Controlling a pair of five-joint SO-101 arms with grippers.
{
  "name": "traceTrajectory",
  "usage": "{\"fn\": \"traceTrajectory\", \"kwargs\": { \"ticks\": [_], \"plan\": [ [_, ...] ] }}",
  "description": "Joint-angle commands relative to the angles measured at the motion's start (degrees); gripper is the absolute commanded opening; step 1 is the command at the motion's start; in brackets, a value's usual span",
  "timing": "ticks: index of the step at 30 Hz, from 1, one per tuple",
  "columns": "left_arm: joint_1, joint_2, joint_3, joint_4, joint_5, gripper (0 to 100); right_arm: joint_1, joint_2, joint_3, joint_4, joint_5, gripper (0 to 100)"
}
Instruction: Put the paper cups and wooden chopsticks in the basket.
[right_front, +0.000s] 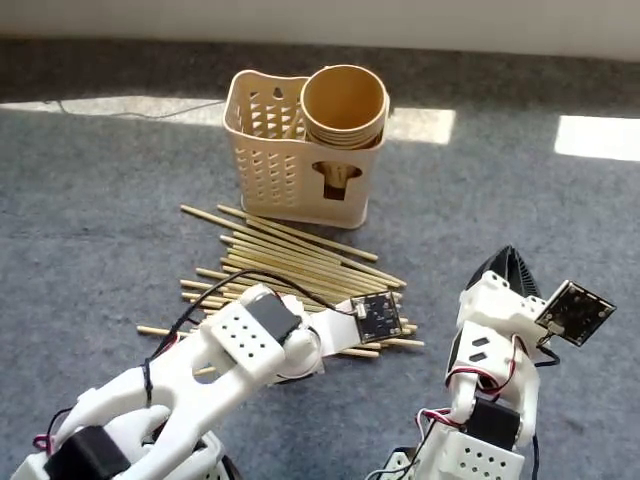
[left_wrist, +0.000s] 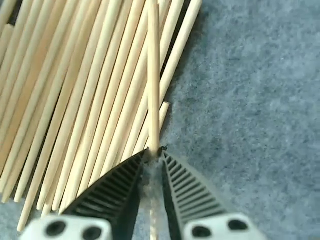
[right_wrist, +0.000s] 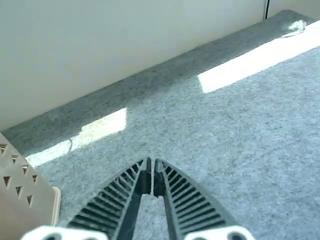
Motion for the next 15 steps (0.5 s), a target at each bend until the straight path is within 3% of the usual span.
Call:
{"fn": "traceTrajectory", "kwargs": {
  "ticks": [1,5,15],
  "plan": [
    [-3.74,-4.35,-0.48,0.97,0.18,1,0.22,-0.31,-0.92,-1.98,-0.26,3.0],
    [-7.96,-7.43,-0.48,0.97,1.85,1,0.22,-0.31,-0.92,-1.98,-0.26,3.0],
    [-10.24,-19.91,-0.4,2.9,3.52,1,-0.13,-0.31,-0.92,-1.98,-0.26,3.0]
  ]
}}
